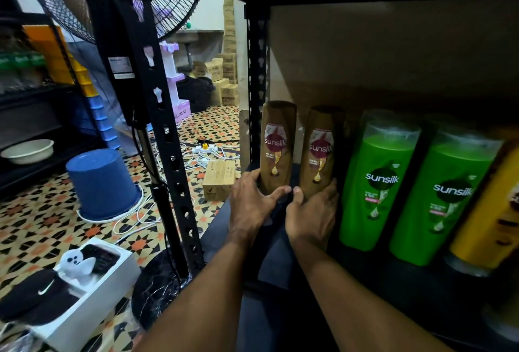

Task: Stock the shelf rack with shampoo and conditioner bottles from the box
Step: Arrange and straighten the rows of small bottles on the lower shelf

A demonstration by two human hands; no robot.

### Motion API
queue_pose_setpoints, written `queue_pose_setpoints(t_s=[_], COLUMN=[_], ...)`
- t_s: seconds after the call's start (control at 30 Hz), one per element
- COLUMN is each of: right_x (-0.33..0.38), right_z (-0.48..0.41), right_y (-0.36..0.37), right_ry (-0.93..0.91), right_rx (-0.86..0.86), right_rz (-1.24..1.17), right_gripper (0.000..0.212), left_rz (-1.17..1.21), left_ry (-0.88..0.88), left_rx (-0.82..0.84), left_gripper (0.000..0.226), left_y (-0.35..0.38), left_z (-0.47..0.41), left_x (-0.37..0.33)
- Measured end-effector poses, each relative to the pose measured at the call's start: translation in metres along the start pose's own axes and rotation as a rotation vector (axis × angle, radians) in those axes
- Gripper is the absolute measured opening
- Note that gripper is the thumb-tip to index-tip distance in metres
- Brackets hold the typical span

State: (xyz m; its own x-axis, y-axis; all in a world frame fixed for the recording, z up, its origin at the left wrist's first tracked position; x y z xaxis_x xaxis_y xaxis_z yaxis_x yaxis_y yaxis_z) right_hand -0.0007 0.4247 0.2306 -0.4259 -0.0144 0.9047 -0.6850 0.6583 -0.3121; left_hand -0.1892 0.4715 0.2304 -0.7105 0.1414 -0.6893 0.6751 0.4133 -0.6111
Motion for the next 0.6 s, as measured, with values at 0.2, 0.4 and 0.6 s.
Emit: queue_pose_setpoints(t_s=[0.2,0.4,0.6], right_x=[0.000,0.001,0.002], right_z=[0.000,0.000,0.022], right_y=[-0.001,0.000,-0.009], right_ry=[-0.001,0.003,-0.016], right_rx=[0.003,0.018,0.106], right_rz=[-0.003,0.003,0.076], right_gripper=[0.085,0.087,0.092], left_rz=[-0.020,-0.024,0.005], left_ry=[-0.006,-0.042,-0.120], left_rx=[0.002,0.045,0.079], left_gripper=[0.077,0.084,0.086], left_y=[-0.001,0.000,-0.011], left_z=[0.001,0.003,0.034], left_x=[-0.002,0.000,0.007])
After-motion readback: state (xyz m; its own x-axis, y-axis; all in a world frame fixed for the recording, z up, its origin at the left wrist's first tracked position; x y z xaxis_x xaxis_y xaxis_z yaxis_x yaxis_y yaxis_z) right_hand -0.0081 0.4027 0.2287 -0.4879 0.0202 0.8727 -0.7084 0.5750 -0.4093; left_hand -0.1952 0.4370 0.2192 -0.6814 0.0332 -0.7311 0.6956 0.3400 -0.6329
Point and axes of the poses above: each hand's wrist, its own z-axis away from the middle knuckle, its own y-axis out of the palm, x = y × z, the point moved 10 cm from there along -z, towards the middle knuckle, and after that the axes turned 7 degrees about -z, right-handed, at the moved point
